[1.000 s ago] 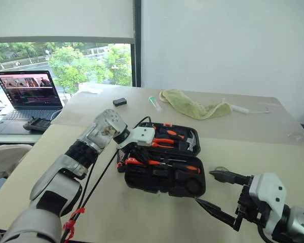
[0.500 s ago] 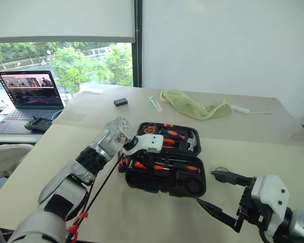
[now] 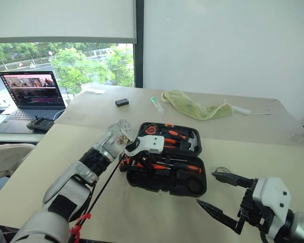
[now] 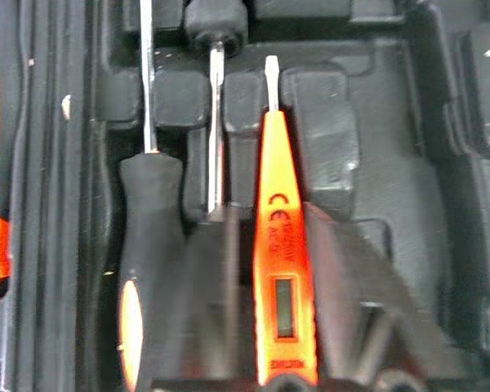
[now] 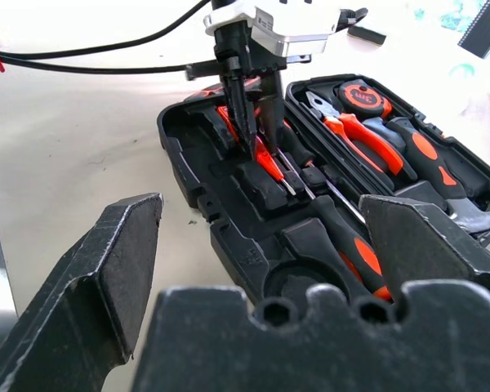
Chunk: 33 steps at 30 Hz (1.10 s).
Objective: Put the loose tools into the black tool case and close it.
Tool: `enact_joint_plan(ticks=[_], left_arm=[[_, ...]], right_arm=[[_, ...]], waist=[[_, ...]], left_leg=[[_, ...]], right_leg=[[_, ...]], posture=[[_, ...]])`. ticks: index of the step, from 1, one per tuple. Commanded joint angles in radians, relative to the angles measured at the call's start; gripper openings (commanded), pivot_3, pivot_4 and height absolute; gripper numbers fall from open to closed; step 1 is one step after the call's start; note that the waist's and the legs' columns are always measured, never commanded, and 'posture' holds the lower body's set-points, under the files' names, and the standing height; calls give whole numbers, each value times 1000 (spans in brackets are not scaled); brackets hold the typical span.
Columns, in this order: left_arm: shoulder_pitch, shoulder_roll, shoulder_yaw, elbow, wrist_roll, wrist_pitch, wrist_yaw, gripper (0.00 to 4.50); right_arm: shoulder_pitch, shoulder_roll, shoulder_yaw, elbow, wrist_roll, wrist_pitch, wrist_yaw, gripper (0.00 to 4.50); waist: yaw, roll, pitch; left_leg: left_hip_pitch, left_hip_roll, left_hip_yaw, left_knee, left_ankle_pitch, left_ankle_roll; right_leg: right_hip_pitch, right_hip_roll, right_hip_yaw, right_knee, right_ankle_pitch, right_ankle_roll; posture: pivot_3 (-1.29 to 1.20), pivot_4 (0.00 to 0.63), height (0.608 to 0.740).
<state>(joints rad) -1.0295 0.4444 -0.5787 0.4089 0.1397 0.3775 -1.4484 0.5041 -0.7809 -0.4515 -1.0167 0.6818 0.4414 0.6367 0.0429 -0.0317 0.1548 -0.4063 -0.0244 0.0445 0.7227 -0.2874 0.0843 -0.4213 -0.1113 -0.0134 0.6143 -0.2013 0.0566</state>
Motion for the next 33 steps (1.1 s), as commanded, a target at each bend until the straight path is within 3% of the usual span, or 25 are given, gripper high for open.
enact_joint_plan(ticks=[1,5,8,11,14,17,21,27,33], left_arm=[[1,13,89,-73,-58,70,11,2899],[-3,48,191,-174,-162,200,-8,2899],[-11,56,268,-181,-214,279,33,2201],[20,45,347,-216,-277,360,93,1131],[147,3,433,-293,-349,394,189,9],[312,-58,477,-376,-366,329,309,9],[416,-110,484,-434,-361,306,435,9],[502,-123,411,-415,-278,188,568,9],[538,-80,341,-415,-252,194,571,9]], right_arm=[[13,-11,-28,-31,21,-37,-8,4500],[19,-13,-28,-31,22,-41,-10,4500],[7,-11,-20,-31,22,-33,-12,4500],[-5,-8,-18,-29,21,-23,-8,4500],[-30,-7,-6,-23,25,-16,-12,4500],[-41,-2,1,-21,24,-10,-17,4500],[-34,5,-4,-26,25,-6,-15,4500],[-21,10,-13,-26,23,0,-9,4500],[-5,12,-30,-30,26,3,-9,4500]], waist=[[-1,0,0],[-6,0,0],[-7,0,0],[-7,0,0],[-9,1,0],[-9,3,-2],[-2,1,-1],[-3,3,-2],[-4,4,-2]], left_leg=[[0,0,0,1,0,0],[-2,1,0,1,0,0],[-2,1,0,1,0,0],[-1,1,0,1,0,0],[-1,1,0,1,0,0],[1,1,0,-1,0,0],[-1,0,-1,-1,1,-1],[2,0,-1,-2,0,-1],[2,0,-1,-4,1,-3]], right_leg=[[0,0,0,0,0,0],[-2,0,0,1,0,0],[-2,1,0,1,0,0],[-2,1,0,1,0,0],[-1,1,0,0,0,0],[0,-1,2,-1,0,1],[-2,-1,1,0,0,0],[0,-2,2,-1,2,-1],[-1,-2,2,-1,2,-2]], posture=[[0,150,740],[0,150,740],[0,150,740],[0,150,740],[0,150,740],[0,150,740],[0,150,740],[0,150,740],[0,150,740]])
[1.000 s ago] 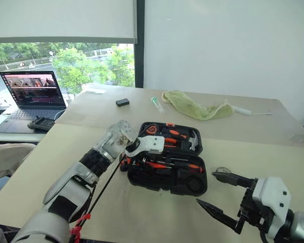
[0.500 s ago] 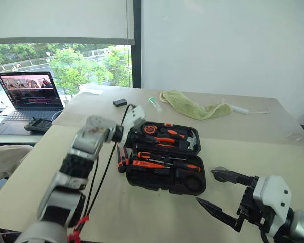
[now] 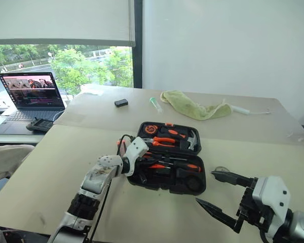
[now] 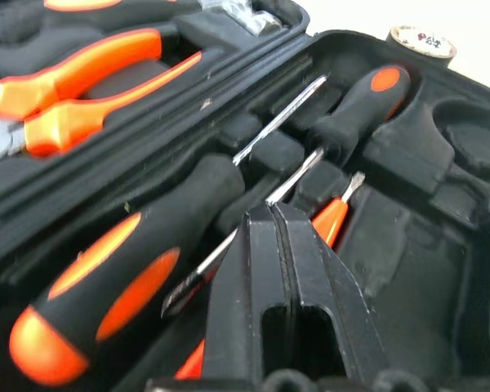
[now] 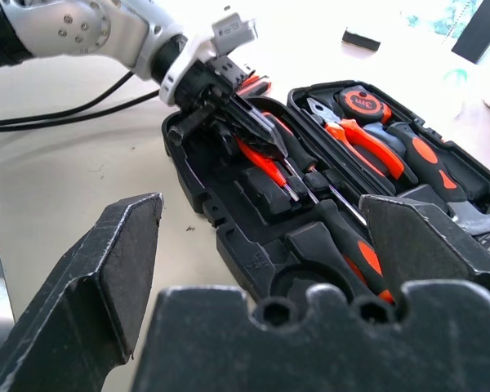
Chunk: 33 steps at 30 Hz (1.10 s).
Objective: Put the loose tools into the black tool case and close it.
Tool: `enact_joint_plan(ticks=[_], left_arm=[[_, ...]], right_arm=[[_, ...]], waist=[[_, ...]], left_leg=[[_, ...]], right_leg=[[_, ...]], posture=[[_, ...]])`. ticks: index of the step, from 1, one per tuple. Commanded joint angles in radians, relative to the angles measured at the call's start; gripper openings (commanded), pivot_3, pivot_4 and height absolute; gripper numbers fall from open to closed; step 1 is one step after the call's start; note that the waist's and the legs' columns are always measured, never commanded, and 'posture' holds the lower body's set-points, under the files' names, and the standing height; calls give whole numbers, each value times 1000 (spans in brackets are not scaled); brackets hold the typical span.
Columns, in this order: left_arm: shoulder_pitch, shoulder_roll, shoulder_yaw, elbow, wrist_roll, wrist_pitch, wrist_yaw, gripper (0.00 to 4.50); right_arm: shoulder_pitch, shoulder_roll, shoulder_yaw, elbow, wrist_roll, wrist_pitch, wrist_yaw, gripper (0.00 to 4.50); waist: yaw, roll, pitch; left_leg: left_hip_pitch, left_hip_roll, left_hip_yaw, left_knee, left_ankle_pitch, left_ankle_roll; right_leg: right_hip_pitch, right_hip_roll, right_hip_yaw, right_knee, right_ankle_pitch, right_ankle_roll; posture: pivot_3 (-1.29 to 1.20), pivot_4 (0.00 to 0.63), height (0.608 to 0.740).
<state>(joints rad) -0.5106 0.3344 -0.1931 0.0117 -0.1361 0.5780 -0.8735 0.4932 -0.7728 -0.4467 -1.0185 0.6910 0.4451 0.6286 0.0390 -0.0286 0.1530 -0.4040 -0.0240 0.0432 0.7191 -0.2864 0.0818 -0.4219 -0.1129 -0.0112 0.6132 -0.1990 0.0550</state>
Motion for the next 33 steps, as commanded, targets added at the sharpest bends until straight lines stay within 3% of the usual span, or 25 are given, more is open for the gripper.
enact_joint_plan(ticks=[1,12,15,17,19,22,26,28,33], left_arm=[[22,39,-60,-9,33,2,-1,9],[44,79,-178,34,116,-59,23,9],[40,27,-99,13,46,-81,51,9],[27,-16,24,-49,-74,-27,65,9],[6,-26,148,-126,-192,75,82,9],[-12,-1,231,-198,-279,187,109,9],[-58,7,355,-268,-383,357,212,1014],[-82,4,415,-301,-422,447,285,1722],[-133,-19,491,-333,-421,623,490,3293]], right_arm=[[10,5,-35,-29,16,-1,0,4500],[6,-2,-25,-20,13,1,2,4500],[-4,-5,-18,-15,11,1,4,4500],[-16,-4,-11,-11,10,0,5,4500],[-31,-4,-5,-4,11,-2,7,4500],[-50,-6,3,15,8,-6,17,4500],[-86,-11,21,47,5,-9,37,4500],[-110,-17,35,67,3,-11,53,4500],[-147,-29,36,106,11,-12,91,4500]], waist=[[0,1,-1],[-1,10,-19],[-1,10,-19],[-1,9,-18],[-2,6,-15],[-5,6,-15],[-3,6,-15],[-2,5,-15],[-1,5,-15]], left_leg=[[0,0,0,-1,0,0],[8,1,0,-5,0,0],[13,2,0,-6,0,0],[15,2,0,-6,-1,1],[14,2,0,-6,-1,1],[3,3,0,-6,1,-3],[3,2,0,-7,2,-3],[3,1,0,-6,1,-3],[4,0,0,-6,2,-3]], right_leg=[[0,0,0,0,0,0],[7,0,0,-2,-1,-2],[13,-1,0,-3,-2,-3],[15,-1,-1,-4,-3,-3],[13,-2,-1,-4,-3,-2],[0,0,-1,-1,-2,-3],[0,1,-1,-1,-2,-3],[1,1,-1,-2,-2,-3],[2,2,-1,-1,-2,-2]], posture=[[0,150,740],[0,150,740],[0,150,740],[0,150,740],[0,150,740],[0,150,740],[0,150,740],[0,150,740],[0,150,740]])
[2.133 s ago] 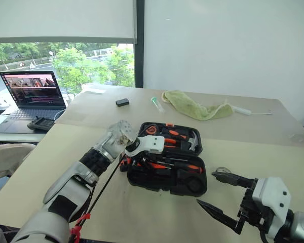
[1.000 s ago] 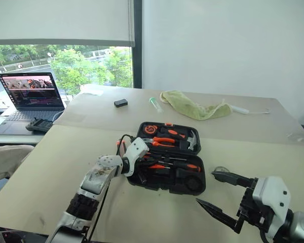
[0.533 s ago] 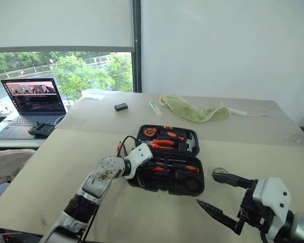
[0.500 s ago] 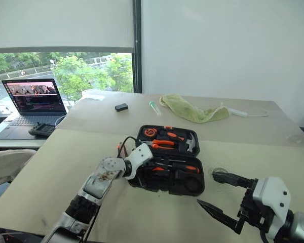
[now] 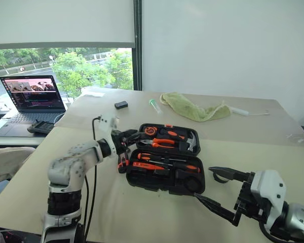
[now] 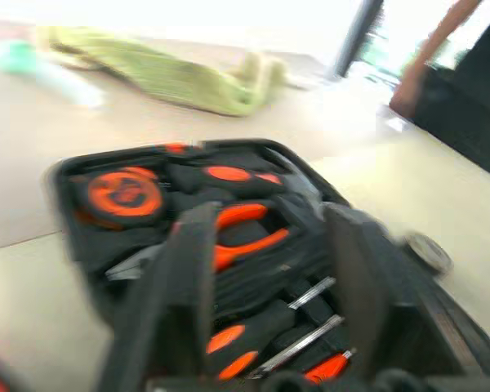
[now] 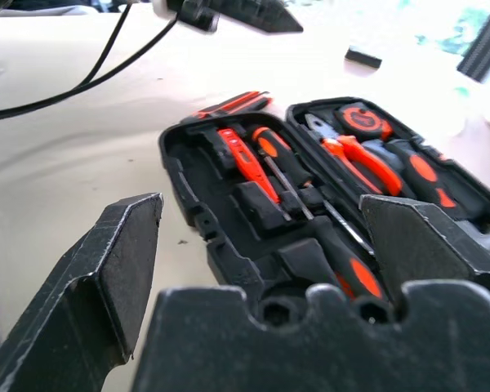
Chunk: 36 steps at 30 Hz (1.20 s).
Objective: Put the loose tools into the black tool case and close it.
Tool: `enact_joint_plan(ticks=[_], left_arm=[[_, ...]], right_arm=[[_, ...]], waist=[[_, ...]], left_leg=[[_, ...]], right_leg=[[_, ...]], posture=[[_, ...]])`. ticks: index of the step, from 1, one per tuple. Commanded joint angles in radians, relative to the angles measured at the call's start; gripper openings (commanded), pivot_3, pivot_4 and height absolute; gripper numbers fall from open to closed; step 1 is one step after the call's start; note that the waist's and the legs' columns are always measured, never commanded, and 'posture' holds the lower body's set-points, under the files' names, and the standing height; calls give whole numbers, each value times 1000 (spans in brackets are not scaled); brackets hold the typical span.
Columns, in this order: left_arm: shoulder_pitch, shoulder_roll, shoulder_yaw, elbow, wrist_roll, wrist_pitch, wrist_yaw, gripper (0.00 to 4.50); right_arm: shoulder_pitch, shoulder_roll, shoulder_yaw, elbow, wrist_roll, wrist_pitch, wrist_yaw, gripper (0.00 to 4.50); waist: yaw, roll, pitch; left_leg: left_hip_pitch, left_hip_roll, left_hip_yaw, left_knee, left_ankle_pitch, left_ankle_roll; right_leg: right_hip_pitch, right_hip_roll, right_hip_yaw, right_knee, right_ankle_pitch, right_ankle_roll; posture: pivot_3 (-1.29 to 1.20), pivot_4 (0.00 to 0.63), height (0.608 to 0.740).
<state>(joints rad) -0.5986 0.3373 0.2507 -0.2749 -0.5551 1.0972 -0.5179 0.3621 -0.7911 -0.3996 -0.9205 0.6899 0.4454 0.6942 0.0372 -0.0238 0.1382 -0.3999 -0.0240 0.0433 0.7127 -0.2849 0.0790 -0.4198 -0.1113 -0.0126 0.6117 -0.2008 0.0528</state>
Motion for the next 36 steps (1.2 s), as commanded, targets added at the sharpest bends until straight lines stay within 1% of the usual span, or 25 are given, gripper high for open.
enact_joint_plan(ticks=[1,2,3,4,5,7,9,13,15,17,21,24,26,27,29,30,31,33,34,35,36], left_arm=[[-57,-33,58,-50,17,135,187,3768],[-72,-17,22,-71,82,194,265,3958],[-95,-12,-6,-89,146,270,349,4310],[-132,-27,-13,-88,207,369,428,4310],[-162,-31,-21,-76,237,449,467,4310],[-196,-25,-56,-4,247,513,512,4310],[-213,-11,-116,77,228,517,537,4310],[-251,-72,-115,172,221,517,595,4310],[-263,-96,-115,213,240,517,630,4310],[-281,-130,-94,266,276,517,676,4310],[-305,-197,-73,350,329,517,731,4310],[-298,-235,-72,386,376,517,764,4310],[-283,-268,-48,402,396,517,774,3764],[-275,-276,-45,403,403,517,774,3674],[-259,-282,-52,393,407,517,765,3218],[-252,-280,-60,384,407,517,756,2681],[-244,-278,-66,375,406,517,748,2284],[-224,-268,-74,344,397,517,723,1691],[-208,-253,-78,312,401,517,715,1550],[-191,-233,-83,282,410,506,709,1549],[-164,-198,-95,242,411,452,688,1548]], right_arm=[[-19,-13,-12,14,12,-13,33,4500],[-22,-16,-13,22,10,-15,42,4500],[-25,-17,-13,27,9,-15,49,4500],[-29,-18,-13,32,9,-15,54,4500],[-33,-19,-13,36,10,-14,58,4500],[-44,-20,-9,43,10,-12,63,4500],[-56,-21,-3,51,8,-9,68,4500],[-68,-22,0,51,8,-3,72,4500],[-68,-24,-4,50,11,0,74,4500],[-67,-28,-16,49,14,3,79,4500],[-52,-37,-40,45,23,8,88,4500],[-50,-41,-52,44,29,14,92,4500],[-45,-42,-60,41,31,16,94,4500],[-42,-42,-63,38,30,17,96,4500],[-38,-43,-72,35,34,20,97,4500],[-36,-44,-75,34,36,21,97,4500],[-33,-44,-78,33,37,22,98,4500],[-30,-44,-79,32,38,22,97,4500],[-30,-44,-78,30,39,22,95,4500],[-31,-44,-76,30,39,22,93,4500],[-32,-44,-75,28,39,22,90,4500]], waist=[[1,0,0],[1,-1,1],[0,-2,1],[0,-2,1],[0,-2,1],[0,-4,2],[0,-4,2],[1,-4,3],[2,-5,3],[2,-5,3],[2,-5,3],[5,-5,3],[8,-5,3],[9,-5,3],[9,-5,3],[8,-4,3],[7,-4,2],[1,-2,1],[0,-2,1],[-2,-1,1],[-3,-1,1]], left_leg=[[0,0,0,0,0,0],[0,-1,0,0,0,0],[0,-1,0,0,0,0],[0,-1,0,0,0,0],[0,-1,0,0,0,-1],[0,-1,0,0,1,-1],[1,-1,0,0,1,-1],[0,-1,0,-1,3,-5],[-1,-1,-1,-1,6,-10],[-2,-1,-1,-1,6,-10],[-1,-1,-1,-2,6,-10],[-2,-1,-1,-2,3,-6],[-2,-1,-1,-2,3,-6],[-2,-1,-1,-2,3,-6],[-1,-1,-1,-2,2,-7],[-1,-1,-1,-2,-1,-11],[-1,-1,-1,-2,-3,-13],[0,0,-1,-2,-3,-13],[0,0,-1,-3,-3,-14],[0,0,-1,-3,-3,-14],[0,0,-1,-3,-3,-14]], right_leg=[[0,0,0,0,0,0],[0,0,0,0,0,0],[0,0,0,0,0,0],[0,1,0,0,0,0],[0,1,0,0,0,0],[0,1,0,0,0,0],[1,2,0,1,0,1],[-1,1,1,1,0,1],[-2,1,0,1,0,1],[-2,1,1,1,0,0],[-3,-1,1,1,0,0],[-3,-1,1,0,0,0],[-3,-2,1,0,0,0],[-3,-2,1,0,1,1],[-2,-3,1,0,1,1],[-2,-3,1,0,1,1],[-2,-3,2,1,1,1],[-2,-3,2,1,1,0],[-2,-3,2,1,1,0],[-2,-3,2,1,1,0],[-3,-3,2,1,1,0]], posture=[[0,150,740],[0,150,740],[0,150,740],[0,150,740],[0,150,740],[0,150,740],[0,150,740],[0,150,740],[0,150,740],[0,150,740],[0,150,740],[0,150,740],[0,150,740],[0,150,740],[0,150,740],[0,150,740],[0,150,740],[0,150,740],[0,150,740],[0,150,740],[0,150,740]])
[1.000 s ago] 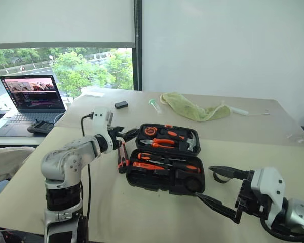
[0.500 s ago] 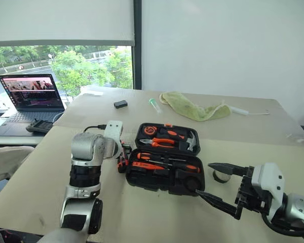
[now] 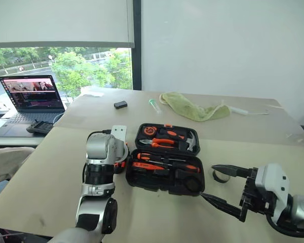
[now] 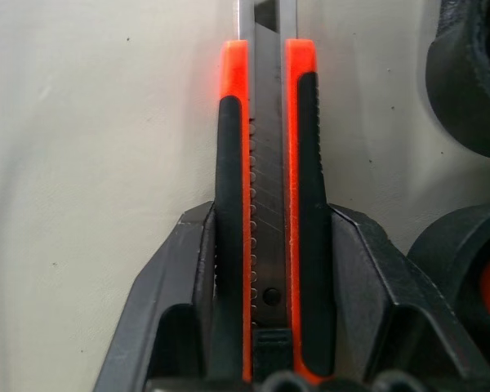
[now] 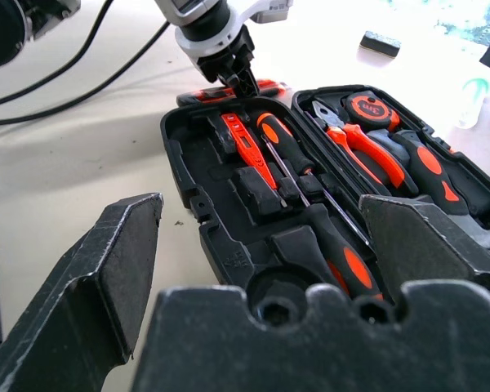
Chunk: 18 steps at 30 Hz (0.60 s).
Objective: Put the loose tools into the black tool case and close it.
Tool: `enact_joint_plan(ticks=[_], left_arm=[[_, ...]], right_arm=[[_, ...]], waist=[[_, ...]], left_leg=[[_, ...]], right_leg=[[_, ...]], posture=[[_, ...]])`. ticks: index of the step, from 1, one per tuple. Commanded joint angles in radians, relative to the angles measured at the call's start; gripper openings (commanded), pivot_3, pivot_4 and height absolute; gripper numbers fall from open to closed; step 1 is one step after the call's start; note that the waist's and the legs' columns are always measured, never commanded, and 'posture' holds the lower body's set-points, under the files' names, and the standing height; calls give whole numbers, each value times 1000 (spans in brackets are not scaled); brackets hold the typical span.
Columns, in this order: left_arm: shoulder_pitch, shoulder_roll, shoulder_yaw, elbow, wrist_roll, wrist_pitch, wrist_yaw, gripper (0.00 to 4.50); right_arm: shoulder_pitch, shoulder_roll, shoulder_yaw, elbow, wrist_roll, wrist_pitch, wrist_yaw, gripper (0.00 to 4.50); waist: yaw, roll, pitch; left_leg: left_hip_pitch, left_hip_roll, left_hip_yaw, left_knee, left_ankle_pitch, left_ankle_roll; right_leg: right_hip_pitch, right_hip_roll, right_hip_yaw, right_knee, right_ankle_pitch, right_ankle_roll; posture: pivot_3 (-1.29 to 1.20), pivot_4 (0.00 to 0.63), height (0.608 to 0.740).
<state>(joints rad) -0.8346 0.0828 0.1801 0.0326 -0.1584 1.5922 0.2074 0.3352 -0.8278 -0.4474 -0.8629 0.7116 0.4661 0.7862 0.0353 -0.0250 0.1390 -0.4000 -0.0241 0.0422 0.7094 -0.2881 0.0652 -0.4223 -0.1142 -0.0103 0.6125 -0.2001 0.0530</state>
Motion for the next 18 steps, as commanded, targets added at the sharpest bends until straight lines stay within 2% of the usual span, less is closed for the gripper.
enact_joint_plan(ticks=[1,2,4,6,8,10,12,15,18], left_arm=[[99,93,-34,-100,13,-109,-68,1548],[124,124,-38,-129,7,-189,-105,1548],[179,204,-37,-169,-23,-467,-265,1548],[165,307,0,-175,-222,-521,-617,1548],[138,447,-59,-166,-347,-545,-947,1548],[132,571,-192,-138,-298,-703,-1162,1548],[115,643,-294,-99,-256,-838,-1330,1548],[55,677,-453,-29,-172,-1044,-1549,1548],[12,656,-523,17,-128,-1101,-1610,1548]], right_arm=[[-6,-6,-26,-30,18,1,-4,4500],[-6,-4,-25,-32,18,1,-7,4500],[-6,-1,-25,-34,19,1,-12,4500],[9,8,-30,-37,16,-5,-11,4500],[21,18,-33,-38,11,-14,-9,4500],[20,23,-26,-36,4,-18,-12,4500],[20,30,-19,-38,-4,-21,-17,4500],[48,48,-25,-59,-22,-26,-29,4500],[75,62,-45,-87,-18,-20,-45,4500]], waist=[[-3,0,0],[-12,0,0],[-19,0,0],[-21,-1,1],[-12,-3,2],[-5,-2,2],[-2,0,1],[3,0,1],[5,0,2]], left_leg=[[0,0,0,0,0,0],[0,0,0,0,0,-1],[1,2,0,-2,1,-3],[0,4,0,-6,4,-8],[-2,6,-1,-7,6,-10],[-3,5,-2,-7,9,-13],[-1,4,-1,-7,13,-5],[2,3,2,-9,8,4],[0,2,2,-7,7,7]], right_leg=[[0,0,0,0,0,0],[0,0,0,0,0,0],[-1,0,1,0,1,-2],[-3,-2,1,-1,2,-6],[-6,0,-2,-1,2,-11],[-6,3,-6,0,-1,-15],[-3,4,-5,-2,-3,-18],[-1,3,-3,-3,-6,-20],[-1,5,-4,-3,-6,-19]], posture=[[0,150,740],[0,150,740],[0,150,740],[0,150,740],[0,150,740],[0,150,740],[0,150,740],[0,150,740],[0,150,740]])
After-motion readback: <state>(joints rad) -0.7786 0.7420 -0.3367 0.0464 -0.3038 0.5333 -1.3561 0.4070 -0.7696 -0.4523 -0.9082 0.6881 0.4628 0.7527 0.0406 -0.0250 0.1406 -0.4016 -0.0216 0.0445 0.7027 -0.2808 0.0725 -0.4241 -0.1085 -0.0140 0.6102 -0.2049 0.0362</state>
